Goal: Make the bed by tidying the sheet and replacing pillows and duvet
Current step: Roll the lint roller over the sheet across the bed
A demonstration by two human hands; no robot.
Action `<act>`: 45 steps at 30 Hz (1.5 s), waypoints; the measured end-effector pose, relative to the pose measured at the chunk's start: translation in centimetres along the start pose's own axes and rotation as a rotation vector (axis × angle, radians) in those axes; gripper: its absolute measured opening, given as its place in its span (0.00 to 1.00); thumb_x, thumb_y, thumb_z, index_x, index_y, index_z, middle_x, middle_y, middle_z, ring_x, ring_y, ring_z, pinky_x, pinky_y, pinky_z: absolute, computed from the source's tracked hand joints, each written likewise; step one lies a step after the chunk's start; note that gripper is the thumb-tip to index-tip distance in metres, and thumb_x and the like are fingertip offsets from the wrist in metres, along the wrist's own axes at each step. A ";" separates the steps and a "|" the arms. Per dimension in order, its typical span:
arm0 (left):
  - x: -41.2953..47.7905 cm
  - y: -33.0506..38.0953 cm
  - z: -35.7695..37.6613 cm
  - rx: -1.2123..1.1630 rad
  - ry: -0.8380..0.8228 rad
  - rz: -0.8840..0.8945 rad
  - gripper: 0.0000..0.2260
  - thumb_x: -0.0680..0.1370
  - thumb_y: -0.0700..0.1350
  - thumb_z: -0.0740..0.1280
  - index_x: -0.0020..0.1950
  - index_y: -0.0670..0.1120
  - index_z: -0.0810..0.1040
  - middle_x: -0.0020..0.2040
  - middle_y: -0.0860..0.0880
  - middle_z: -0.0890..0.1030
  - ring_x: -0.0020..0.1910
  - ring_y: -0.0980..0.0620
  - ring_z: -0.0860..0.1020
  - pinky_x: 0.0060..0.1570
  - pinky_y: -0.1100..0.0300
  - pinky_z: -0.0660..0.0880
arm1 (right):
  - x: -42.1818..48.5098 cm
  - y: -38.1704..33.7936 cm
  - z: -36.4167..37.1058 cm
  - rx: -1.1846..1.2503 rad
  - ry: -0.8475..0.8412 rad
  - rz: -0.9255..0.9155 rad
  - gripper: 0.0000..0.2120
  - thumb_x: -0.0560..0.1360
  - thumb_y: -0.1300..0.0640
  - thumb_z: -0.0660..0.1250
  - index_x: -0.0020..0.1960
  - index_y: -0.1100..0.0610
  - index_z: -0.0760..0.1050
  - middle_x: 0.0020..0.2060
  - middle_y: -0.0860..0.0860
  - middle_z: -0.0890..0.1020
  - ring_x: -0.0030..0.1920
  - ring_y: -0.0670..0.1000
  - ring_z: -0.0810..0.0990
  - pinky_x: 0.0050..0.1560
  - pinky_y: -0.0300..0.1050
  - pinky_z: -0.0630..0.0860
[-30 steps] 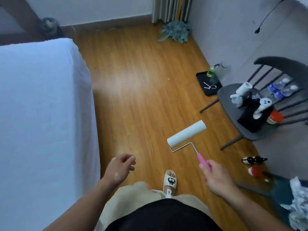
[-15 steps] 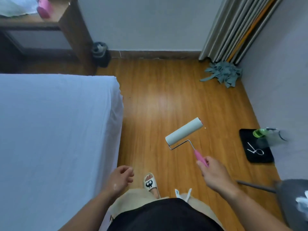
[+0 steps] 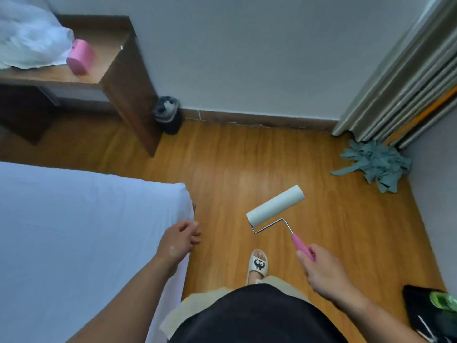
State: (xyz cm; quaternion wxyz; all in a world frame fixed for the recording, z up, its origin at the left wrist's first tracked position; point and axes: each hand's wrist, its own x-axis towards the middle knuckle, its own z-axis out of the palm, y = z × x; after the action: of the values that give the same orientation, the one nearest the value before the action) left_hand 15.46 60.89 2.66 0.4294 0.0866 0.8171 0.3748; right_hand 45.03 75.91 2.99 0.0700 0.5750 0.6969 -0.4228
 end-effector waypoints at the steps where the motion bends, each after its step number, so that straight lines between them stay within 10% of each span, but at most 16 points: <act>1: 1.2 0.6 -0.7 -0.022 0.019 -0.047 0.12 0.84 0.52 0.63 0.51 0.47 0.82 0.48 0.46 0.85 0.48 0.46 0.83 0.55 0.48 0.82 | 2.8 -2.7 -1.5 -0.044 -0.018 -0.027 0.14 0.81 0.47 0.63 0.41 0.55 0.74 0.32 0.52 0.81 0.34 0.55 0.79 0.37 0.54 0.76; 7: 9.3 5.1 -5.2 -0.210 0.158 -0.223 0.09 0.81 0.48 0.66 0.48 0.47 0.83 0.46 0.47 0.85 0.49 0.42 0.84 0.54 0.44 0.80 | 18.2 -20.0 -8.2 -0.256 -0.084 -0.215 0.11 0.80 0.44 0.64 0.45 0.50 0.75 0.36 0.50 0.82 0.35 0.53 0.81 0.38 0.58 0.82; 12: 20.0 10.2 -8.4 -0.270 0.171 -0.259 0.08 0.82 0.48 0.64 0.50 0.48 0.82 0.50 0.48 0.85 0.49 0.47 0.84 0.55 0.50 0.81 | 28.4 -32.4 -7.6 -0.273 -0.129 -0.315 0.07 0.81 0.47 0.64 0.48 0.49 0.75 0.37 0.50 0.82 0.35 0.52 0.82 0.32 0.40 0.79; 25: 48.5 33.2 -27.9 -0.204 0.244 -0.026 0.08 0.80 0.48 0.66 0.48 0.47 0.84 0.45 0.49 0.86 0.38 0.55 0.82 0.45 0.58 0.78 | 49.2 -57.8 -5.4 -0.405 -0.172 -0.208 0.06 0.78 0.46 0.68 0.45 0.47 0.76 0.35 0.48 0.83 0.36 0.49 0.82 0.39 0.46 0.80; 37: 59.5 31.4 -38.4 -0.499 0.431 -0.491 0.09 0.82 0.49 0.66 0.48 0.50 0.84 0.47 0.48 0.86 0.43 0.51 0.84 0.46 0.57 0.79 | 67.7 -90.5 0.7 -0.666 -0.340 -0.601 0.08 0.80 0.49 0.65 0.42 0.47 0.74 0.33 0.47 0.81 0.36 0.46 0.79 0.37 0.42 0.73; 45: 68.3 34.2 -50.5 -0.348 0.605 -0.375 0.13 0.79 0.54 0.70 0.62 0.54 0.76 0.54 0.55 0.81 0.52 0.56 0.80 0.57 0.55 0.78 | 68.8 -106.0 5.6 -0.722 -0.390 -0.712 0.05 0.78 0.56 0.64 0.45 0.47 0.76 0.32 0.48 0.81 0.32 0.47 0.80 0.34 0.44 0.73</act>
State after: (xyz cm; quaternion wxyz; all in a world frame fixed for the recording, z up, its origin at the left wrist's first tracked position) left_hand -71.48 89.42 0.33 0.2384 -0.2526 0.8327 0.4313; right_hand -71.04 125.20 13.19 0.2437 0.1535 0.9237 -0.2528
